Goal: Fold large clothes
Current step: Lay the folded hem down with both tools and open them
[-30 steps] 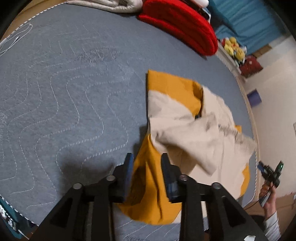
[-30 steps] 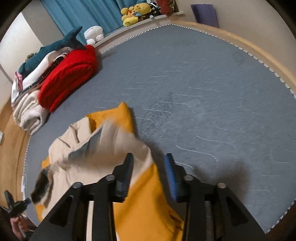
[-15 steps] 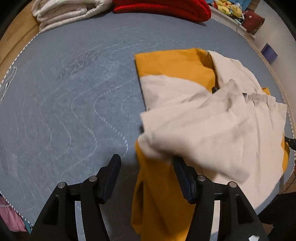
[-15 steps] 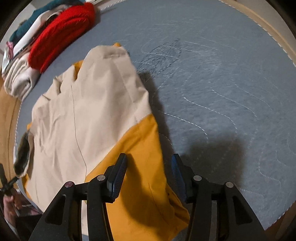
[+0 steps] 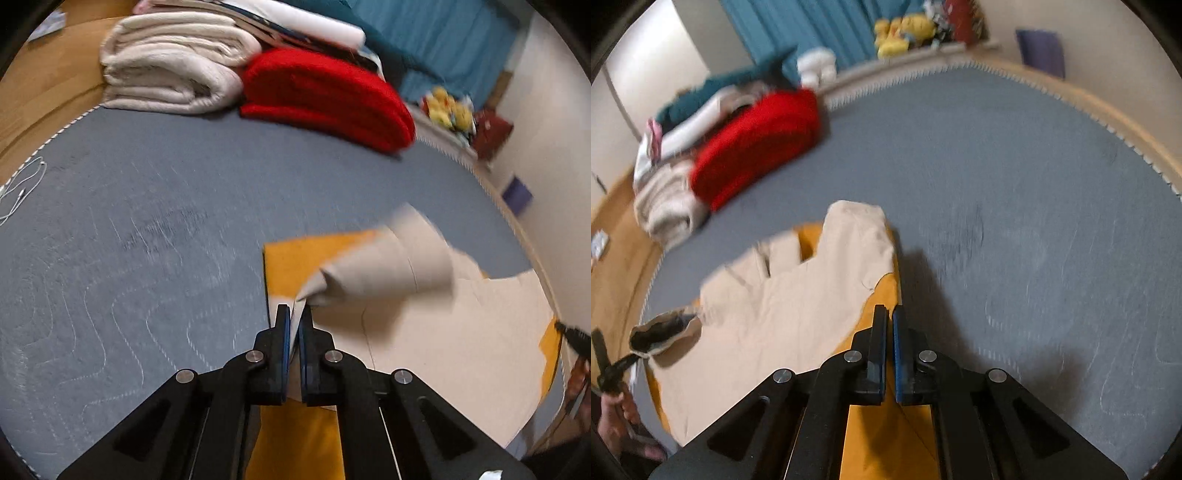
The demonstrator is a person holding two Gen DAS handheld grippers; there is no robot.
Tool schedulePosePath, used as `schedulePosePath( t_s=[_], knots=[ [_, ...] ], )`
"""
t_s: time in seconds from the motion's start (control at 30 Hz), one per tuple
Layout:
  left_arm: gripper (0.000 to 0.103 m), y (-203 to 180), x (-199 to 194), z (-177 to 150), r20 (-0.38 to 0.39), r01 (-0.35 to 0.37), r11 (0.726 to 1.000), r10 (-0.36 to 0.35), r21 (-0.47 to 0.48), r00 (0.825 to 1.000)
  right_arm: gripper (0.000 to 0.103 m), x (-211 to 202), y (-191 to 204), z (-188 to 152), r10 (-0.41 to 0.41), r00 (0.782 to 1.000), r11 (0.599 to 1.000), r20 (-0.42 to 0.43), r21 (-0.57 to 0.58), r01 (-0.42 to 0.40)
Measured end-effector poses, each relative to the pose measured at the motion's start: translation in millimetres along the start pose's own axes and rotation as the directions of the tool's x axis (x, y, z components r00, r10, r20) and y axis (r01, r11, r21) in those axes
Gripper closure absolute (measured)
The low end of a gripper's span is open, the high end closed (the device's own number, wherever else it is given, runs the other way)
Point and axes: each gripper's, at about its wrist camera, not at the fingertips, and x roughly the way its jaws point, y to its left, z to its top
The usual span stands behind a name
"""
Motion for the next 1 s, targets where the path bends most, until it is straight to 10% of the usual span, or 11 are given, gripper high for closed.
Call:
schedulePosePath(
  t_s=[0.53, 0.77, 1.0],
  knots=[
    [0.101, -2, 57, 45, 0.073, -0.013, 0.994, 0.021, -0.109, 0.997, 0.101, 31, 25, 38, -0.100, 0.982, 0.995, 0.160, 0.037, 0.096],
    [0.101, 16, 140, 34, -0.143, -0.109, 0.986, 0.091, -0.125, 0.986, 0.101, 112, 8, 36, -0.234, 0.971, 0.971, -0.050, 0.037, 0.236],
    [0.101, 24, 146, 37, -0.105, -0.147, 0.982, 0.134, -0.122, 0.985, 0.102, 131, 17, 43, -0.276, 0.961, 0.961, 0.005, -0.020, 0.276]
  ],
)
